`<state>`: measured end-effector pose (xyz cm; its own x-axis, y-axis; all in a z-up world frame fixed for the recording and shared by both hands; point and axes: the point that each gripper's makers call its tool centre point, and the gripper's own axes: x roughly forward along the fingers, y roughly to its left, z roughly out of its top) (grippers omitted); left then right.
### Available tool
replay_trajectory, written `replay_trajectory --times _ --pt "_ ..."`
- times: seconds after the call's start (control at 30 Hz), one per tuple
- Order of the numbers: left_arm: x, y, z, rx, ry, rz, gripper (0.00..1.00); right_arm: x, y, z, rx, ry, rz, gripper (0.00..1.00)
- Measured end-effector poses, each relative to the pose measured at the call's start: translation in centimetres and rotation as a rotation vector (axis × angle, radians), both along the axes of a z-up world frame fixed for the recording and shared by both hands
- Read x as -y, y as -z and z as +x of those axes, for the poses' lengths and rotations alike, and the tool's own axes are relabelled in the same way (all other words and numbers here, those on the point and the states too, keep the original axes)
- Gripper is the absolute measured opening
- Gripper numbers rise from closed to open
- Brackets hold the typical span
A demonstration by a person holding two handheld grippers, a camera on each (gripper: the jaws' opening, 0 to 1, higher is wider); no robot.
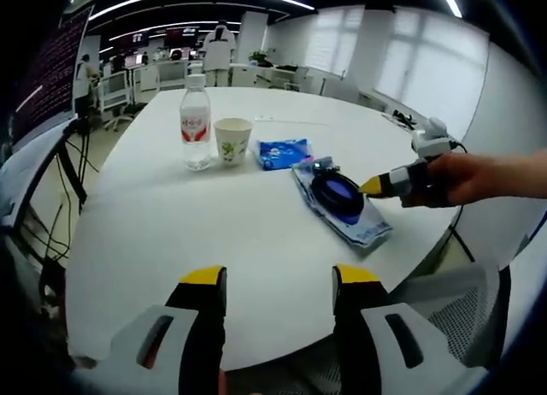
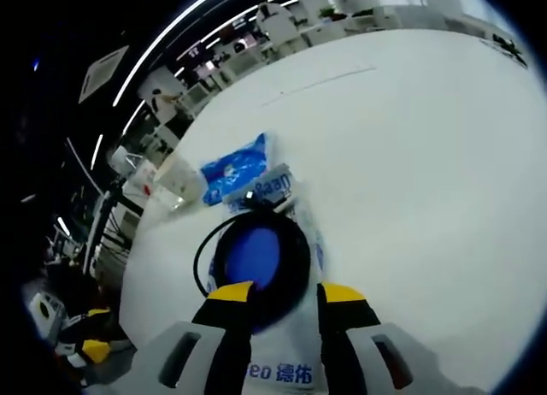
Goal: Arrange the tabletop items into an orderly group along one side of the table until the central work area is clear of visible clutter.
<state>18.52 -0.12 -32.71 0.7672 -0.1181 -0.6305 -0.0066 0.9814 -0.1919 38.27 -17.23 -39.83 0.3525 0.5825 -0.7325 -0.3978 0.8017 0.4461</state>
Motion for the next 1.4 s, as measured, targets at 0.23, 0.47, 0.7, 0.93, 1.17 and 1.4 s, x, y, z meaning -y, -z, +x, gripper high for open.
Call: replay_trajectory --times 0.23,0.47,0.7,0.93,1.17,1.4 --pt "0.2 -0.1 0.0 -0.001 0.006 0.002 0.5 -0.1 0.6 0.3 0.001 -0.016 -0.046 0.27" --pt "-0.1 -0.2 0.0 0.004 -0.013 -0.006 0.49 0.5 0.9 0.2 -0.003 -0.024 -0.076 0.26" --pt "-0.5 -0.3 0.0 0.009 -0.026 -0.006 0.49 0.2 1.1 0.3 -0.015 -0.018 -0.085 0.26" --pt "-0.2 -0.3 -0.3 0.007 -0.026 -0.008 0.49 0.2 1.0 0.8 0.023 0.0 -0.097 0.14" --pt "-0.3 -0.2 -0.2 0.004 -0.024 -0.011 0.49 0.4 0.7 1.3 0.047 0.002 -0.087 0.04" --pt "-0.3 -0.1 -0.1 0.007 -0.02 -0.012 0.49 0.2 0.3 1.0 0.05 0.004 -0.071 0.03"
